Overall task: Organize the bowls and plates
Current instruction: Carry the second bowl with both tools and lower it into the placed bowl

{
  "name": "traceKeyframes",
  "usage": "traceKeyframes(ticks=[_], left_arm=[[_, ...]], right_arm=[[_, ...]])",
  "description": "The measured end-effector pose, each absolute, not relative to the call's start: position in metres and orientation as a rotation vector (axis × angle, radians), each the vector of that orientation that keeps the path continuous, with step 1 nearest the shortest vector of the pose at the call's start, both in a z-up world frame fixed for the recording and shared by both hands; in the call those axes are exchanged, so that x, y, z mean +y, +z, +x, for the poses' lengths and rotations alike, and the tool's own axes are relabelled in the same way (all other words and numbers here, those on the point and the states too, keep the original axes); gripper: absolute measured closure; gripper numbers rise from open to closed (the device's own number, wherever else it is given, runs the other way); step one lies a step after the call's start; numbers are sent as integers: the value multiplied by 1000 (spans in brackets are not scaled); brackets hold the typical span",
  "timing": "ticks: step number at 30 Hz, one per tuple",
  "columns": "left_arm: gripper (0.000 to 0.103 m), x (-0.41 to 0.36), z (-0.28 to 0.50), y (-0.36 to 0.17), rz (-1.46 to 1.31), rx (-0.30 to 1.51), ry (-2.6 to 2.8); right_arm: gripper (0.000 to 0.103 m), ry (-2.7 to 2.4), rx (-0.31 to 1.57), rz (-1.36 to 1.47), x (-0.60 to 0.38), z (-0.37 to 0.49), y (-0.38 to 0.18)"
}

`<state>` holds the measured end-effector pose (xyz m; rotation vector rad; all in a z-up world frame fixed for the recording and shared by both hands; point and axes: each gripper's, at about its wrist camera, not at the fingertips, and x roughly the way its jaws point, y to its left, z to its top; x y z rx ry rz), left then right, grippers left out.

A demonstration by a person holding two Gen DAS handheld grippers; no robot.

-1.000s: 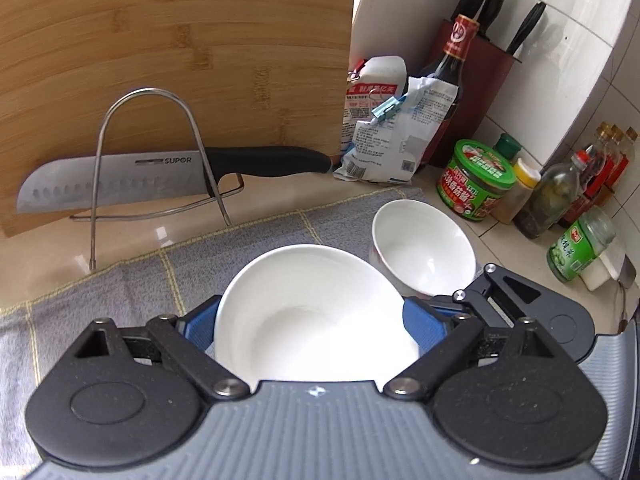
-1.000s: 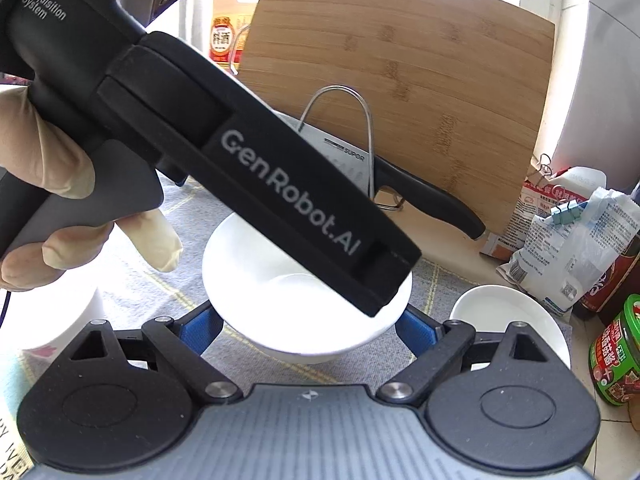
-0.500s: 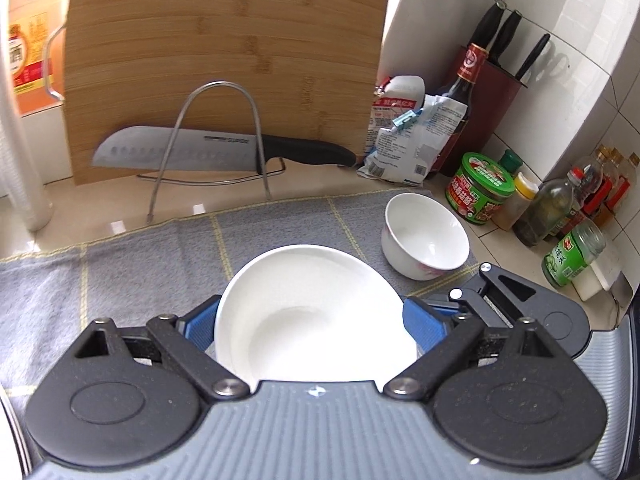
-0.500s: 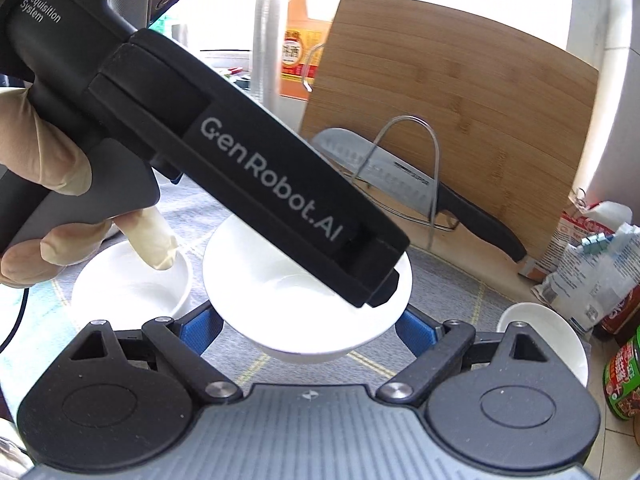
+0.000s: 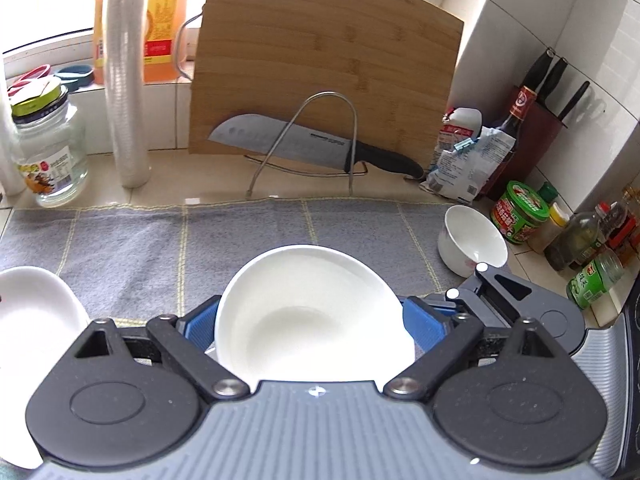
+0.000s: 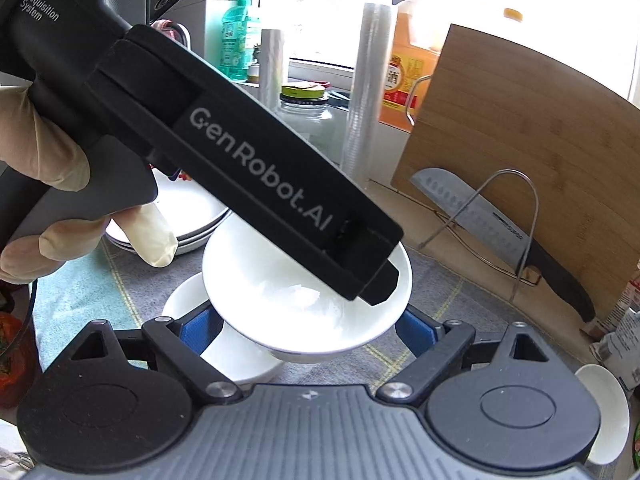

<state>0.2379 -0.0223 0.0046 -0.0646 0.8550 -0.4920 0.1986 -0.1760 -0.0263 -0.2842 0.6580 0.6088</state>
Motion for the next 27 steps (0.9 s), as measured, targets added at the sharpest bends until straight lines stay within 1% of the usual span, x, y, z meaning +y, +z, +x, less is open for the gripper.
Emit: traceKeyframes(ticks=[10,16,27], left_arm=[[10,8,227,-14,-112,893,-424],[10,10,226,-27,-105,909,-425],[10,5,231,-36,-89,924,-442]], right_arm=[[8,703,700,-306,-145,198,-39],[8,714,732,-311,-135,192,-48],[8,703,773,-301,-137,195,-55]])
